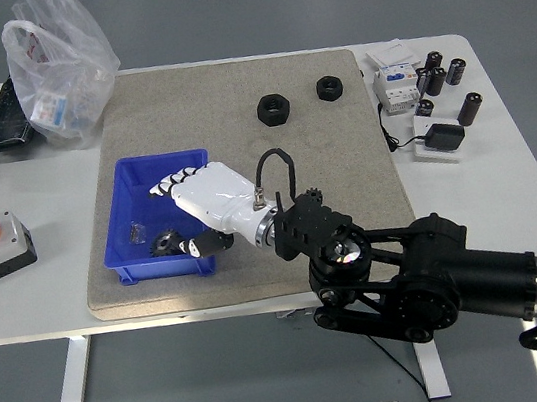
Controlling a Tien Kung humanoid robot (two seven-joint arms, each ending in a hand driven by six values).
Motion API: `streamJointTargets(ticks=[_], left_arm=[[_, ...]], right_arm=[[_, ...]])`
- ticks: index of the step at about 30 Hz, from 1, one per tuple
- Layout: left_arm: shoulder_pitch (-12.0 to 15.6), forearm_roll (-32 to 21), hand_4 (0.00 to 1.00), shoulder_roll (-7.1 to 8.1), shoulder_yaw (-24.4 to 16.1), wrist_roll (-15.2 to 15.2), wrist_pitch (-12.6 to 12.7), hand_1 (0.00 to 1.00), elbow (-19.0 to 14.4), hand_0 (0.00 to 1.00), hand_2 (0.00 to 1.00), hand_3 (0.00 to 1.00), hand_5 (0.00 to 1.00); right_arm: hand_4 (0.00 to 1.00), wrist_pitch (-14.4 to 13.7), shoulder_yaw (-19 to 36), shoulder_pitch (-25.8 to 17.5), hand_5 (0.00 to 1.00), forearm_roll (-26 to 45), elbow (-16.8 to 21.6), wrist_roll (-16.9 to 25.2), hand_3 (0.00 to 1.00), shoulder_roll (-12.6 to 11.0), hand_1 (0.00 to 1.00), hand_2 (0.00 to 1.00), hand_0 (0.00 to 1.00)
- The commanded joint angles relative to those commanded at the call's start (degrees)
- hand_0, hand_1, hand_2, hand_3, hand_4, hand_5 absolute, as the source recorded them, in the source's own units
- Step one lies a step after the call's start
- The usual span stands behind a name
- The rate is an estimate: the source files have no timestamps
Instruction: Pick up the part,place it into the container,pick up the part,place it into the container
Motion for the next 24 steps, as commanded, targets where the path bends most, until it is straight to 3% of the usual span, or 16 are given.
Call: streamJointTargets(ticks=[1,6,7,11,12,13,18,19,24], left_arm=[[0.0,0.0,0.645,0.00,0.0,0.0,0.0,0.594,0.0,0.656,0.588,0.664,0.232],[0.0,0.1,0.645,-0.01,-0.1,0.0,0.0,0.594,0.0,0.656,0.588,0.664,0.232],[0.0,0.1,0.645,-0.03,-0.1,-0.1,0.0,0.594,0.0,0.656,0.589,0.665,0.231],[0.3,0.3,0.645,-0.16,-0.2,-0.1,0.0,0.594,0.0,0.656,0.589,0.665,0.231],[0.3,0.3,0.645,-0.17,-0.3,-0.1,0.0,0.594,0.0,0.656,0.589,0.665,0.231],[0.4,0.5,0.645,-0.19,-0.4,0.0,0.0,0.594,0.0,0.656,0.587,0.665,0.232],[0.4,0.8,0.645,-0.26,-0.7,-0.1,0.0,0.594,0.0,0.656,0.587,0.665,0.232],[0.4,0.8,0.645,-0.29,-0.8,-0.1,0.0,0.594,0.0,0.657,0.588,0.666,0.233],[0.5,0.8,0.645,-0.49,-0.8,-0.1,0.0,0.594,0.0,0.657,0.588,0.666,0.233]], right_arm=[[0.592,-0.1,0.1,-0.1,0.306,0.1,0.0,0.0,0.948,0.0,0.904,0.950,0.601],[0.592,-0.6,2.5,-1.3,0.306,0.1,0.2,0.0,0.948,-0.9,0.904,0.950,0.601],[0.584,-0.8,3.6,-1.9,0.292,-0.1,0.4,-0.2,0.921,-1.4,0.876,0.921,0.550],[0.584,-0.6,8.9,-4.7,0.292,-0.9,0.5,-2.2,0.921,-4.0,0.876,0.921,0.550],[0.584,-0.2,10.1,-5.3,0.292,-1.1,0.2,-2.9,0.921,-4.6,0.876,0.921,0.550],[0.630,0.5,11.7,-6.0,0.328,-1.3,-0.2,-3.8,0.916,-5.3,0.827,0.908,0.454],[0.630,4.4,17.3,-9.6,0.328,-2.6,-2.2,-7.5,0.916,-7.8,0.827,0.908,0.454],[0.806,5.4,18.3,-10.6,0.528,-3.3,-2.1,-8.2,0.918,-8.3,0.808,0.906,0.415],[0.806,8.2,20.2,-13.9,0.528,-5.9,0.6,-9.8,0.918,-10.1,0.808,0.906,0.415]])
